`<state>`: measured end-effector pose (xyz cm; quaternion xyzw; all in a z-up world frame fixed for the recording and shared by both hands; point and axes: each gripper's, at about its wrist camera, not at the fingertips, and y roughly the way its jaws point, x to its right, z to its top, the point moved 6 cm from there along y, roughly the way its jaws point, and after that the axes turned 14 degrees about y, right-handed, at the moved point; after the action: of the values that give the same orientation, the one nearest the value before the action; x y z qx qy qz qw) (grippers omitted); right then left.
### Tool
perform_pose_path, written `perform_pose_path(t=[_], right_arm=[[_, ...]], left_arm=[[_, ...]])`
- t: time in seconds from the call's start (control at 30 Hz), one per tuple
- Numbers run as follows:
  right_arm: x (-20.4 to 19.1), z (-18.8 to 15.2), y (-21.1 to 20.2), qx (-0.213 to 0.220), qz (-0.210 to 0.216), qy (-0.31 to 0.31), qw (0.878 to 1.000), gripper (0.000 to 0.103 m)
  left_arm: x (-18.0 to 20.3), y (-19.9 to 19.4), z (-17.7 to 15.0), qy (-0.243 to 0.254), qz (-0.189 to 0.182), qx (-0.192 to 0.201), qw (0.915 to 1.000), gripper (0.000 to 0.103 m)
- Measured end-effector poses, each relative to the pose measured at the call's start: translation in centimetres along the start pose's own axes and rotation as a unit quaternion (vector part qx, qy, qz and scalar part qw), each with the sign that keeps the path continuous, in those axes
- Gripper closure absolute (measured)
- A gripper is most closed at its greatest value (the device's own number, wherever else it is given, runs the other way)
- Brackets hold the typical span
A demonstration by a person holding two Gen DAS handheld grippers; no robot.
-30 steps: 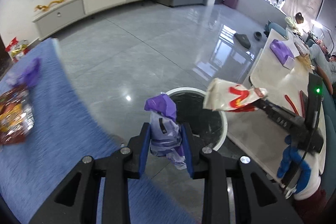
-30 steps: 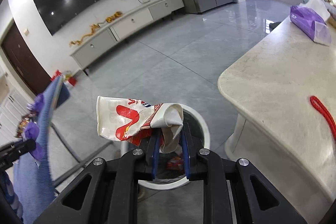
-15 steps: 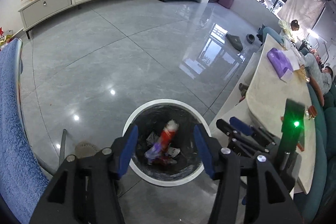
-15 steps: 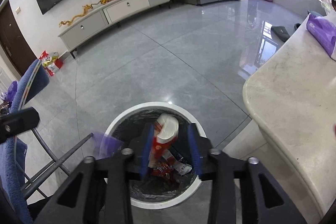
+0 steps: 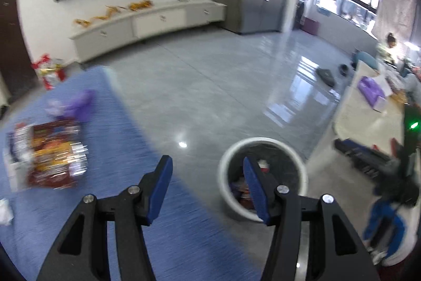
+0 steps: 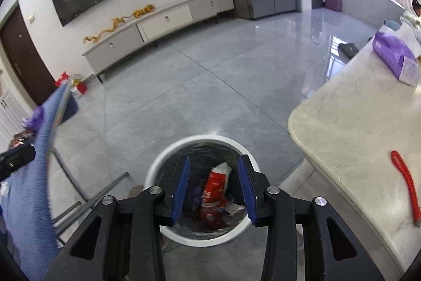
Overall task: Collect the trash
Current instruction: 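Move both open tools back over the rug toward the remaining wrappers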
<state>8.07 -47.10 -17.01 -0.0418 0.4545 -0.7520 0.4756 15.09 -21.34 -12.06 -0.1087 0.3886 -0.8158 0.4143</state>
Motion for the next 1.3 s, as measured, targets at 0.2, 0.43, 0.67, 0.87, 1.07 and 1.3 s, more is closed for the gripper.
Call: perform_pose_path(t=[0.2,0.43,0.67,0.87,1.07,1.3], right_arm=[[-5.6,-0.1,-3.7,0.018,0.047,-0.042,0.998,0.056],[-14.6,-2.6,-5.7,0.009,0.106,-0.113,0.988,0.055],[-21.9,-6.5,-7.5,-0.004,0.145,-0.183,0.972,0.05],[-25.1,-8.0,-9.1,-0.002,0.146,-0.216,0.966,0.05],[-26.4,-8.6,-10.9,0.006,0.137,-0.232,0.963,0.049],[-27.9,-9.4,-12.5,0.012,0.146,-0.24,0.96,0.046]], left_arm=[[-7.1,-5.3,-4.6,-0.041,0.108,0.011,0.9932,0.048],[-14.6,-11.9,-9.5,-0.11,0.21,0.024,0.9712,0.043],[-18.6,-16.8,-12.7,-0.149,0.27,0.044,0.9504,0.042],[-19.6,-19.0,-14.4,-0.168,0.281,0.064,0.9427,0.039],[-20.3,-20.6,-16.0,-0.185,0.286,0.079,0.9367,0.039],[-21.2,-21.8,-17.9,-0.202,0.294,0.073,0.9313,0.038]])
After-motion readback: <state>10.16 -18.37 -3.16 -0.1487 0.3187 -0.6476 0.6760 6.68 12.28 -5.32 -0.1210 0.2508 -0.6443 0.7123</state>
